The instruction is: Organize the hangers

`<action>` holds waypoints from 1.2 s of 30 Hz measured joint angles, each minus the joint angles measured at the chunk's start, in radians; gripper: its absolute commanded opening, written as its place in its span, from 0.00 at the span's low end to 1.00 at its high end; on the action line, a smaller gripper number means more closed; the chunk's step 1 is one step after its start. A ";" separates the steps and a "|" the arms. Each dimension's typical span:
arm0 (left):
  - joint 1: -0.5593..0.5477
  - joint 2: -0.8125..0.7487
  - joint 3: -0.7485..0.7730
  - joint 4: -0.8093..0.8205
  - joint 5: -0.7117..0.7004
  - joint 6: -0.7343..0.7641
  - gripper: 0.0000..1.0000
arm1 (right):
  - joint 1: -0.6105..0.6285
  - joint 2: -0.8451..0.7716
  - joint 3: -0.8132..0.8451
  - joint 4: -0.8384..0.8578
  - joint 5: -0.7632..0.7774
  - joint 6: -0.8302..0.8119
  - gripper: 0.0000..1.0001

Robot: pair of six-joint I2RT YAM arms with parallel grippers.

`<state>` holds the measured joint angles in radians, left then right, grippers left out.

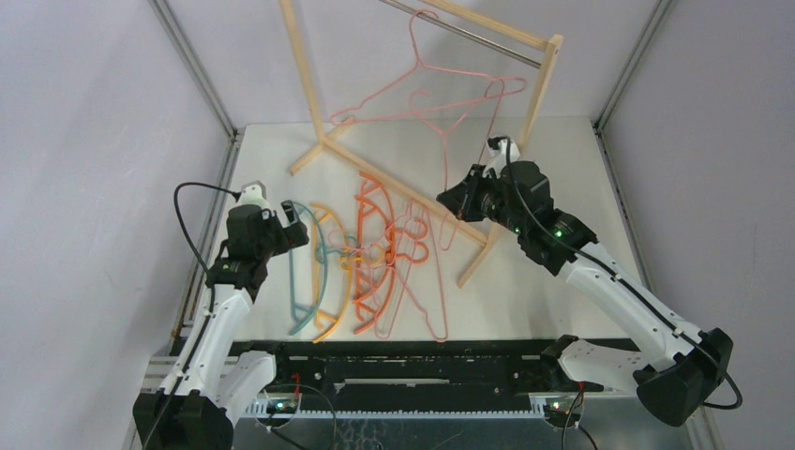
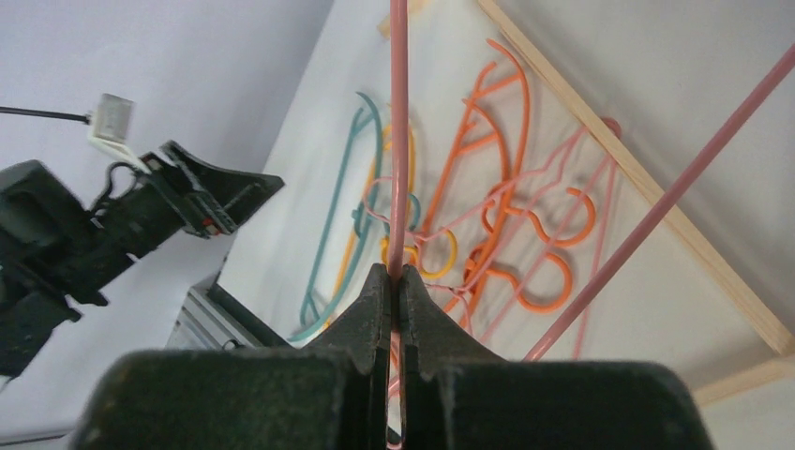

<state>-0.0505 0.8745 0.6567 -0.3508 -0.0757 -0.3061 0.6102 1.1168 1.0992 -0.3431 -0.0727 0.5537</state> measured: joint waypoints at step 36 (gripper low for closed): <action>0.000 0.057 0.000 0.000 0.000 0.000 1.00 | 0.010 -0.017 -0.030 0.143 0.069 0.027 0.00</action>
<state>-0.0505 0.9318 0.6567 -0.3508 -0.0753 -0.3061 0.6205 1.1000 1.0691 -0.1997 -0.0036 0.5804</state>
